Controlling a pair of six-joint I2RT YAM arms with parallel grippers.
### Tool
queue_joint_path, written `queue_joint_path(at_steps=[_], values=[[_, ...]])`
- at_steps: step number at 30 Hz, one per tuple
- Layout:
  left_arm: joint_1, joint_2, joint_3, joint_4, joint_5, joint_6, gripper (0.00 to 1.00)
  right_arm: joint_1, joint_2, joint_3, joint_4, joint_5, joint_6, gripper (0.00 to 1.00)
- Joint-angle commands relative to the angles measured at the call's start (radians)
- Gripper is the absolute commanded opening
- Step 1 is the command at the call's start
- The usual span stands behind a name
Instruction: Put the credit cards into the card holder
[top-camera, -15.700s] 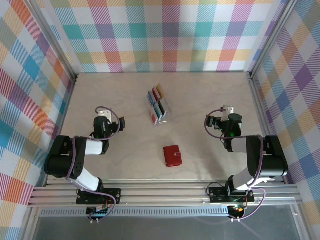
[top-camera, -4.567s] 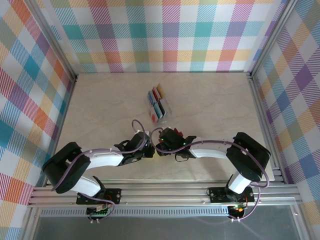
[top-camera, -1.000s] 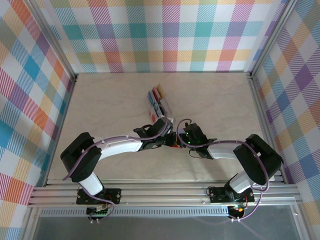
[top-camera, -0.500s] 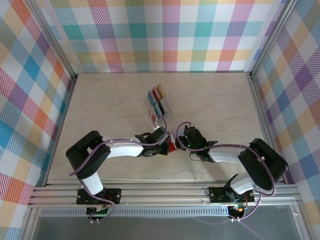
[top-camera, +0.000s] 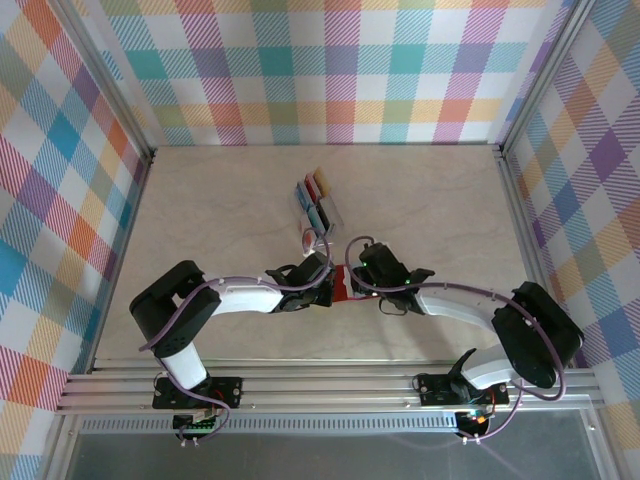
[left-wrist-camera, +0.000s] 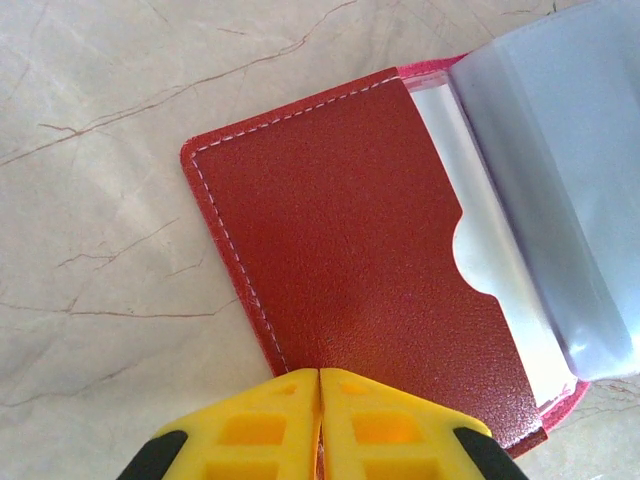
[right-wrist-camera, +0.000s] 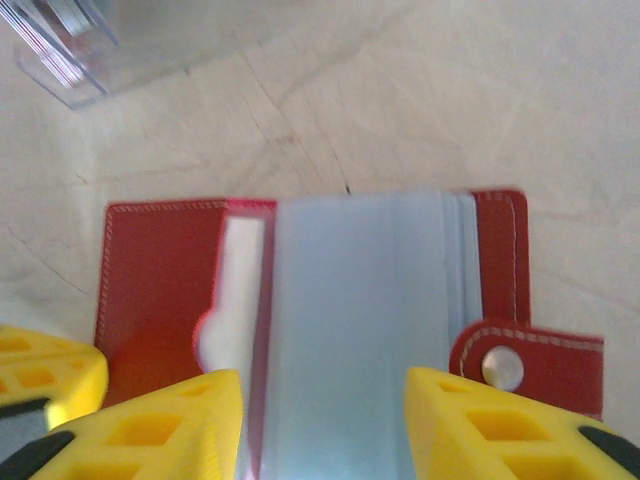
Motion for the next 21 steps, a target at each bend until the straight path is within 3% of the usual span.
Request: queue_joint_path(at_steps=[1, 8, 21], values=[[0.023, 0.001, -0.027, -0.047, -0.025, 0.02, 0.09, 0.004, 0.033, 0.061, -0.057, 0.029, -0.063, 0.47], [0.023, -0.005, -0.039, -0.039, -0.019, 0.019, 0.09, -0.003, 0.14, 0.146, -0.082, 0.06, -0.1, 0.47], [0.022, -0.01, -0.046, -0.031, -0.014, 0.019, 0.09, -0.042, 0.262, 0.126, -0.052, 0.108, -0.074, 0.47]])
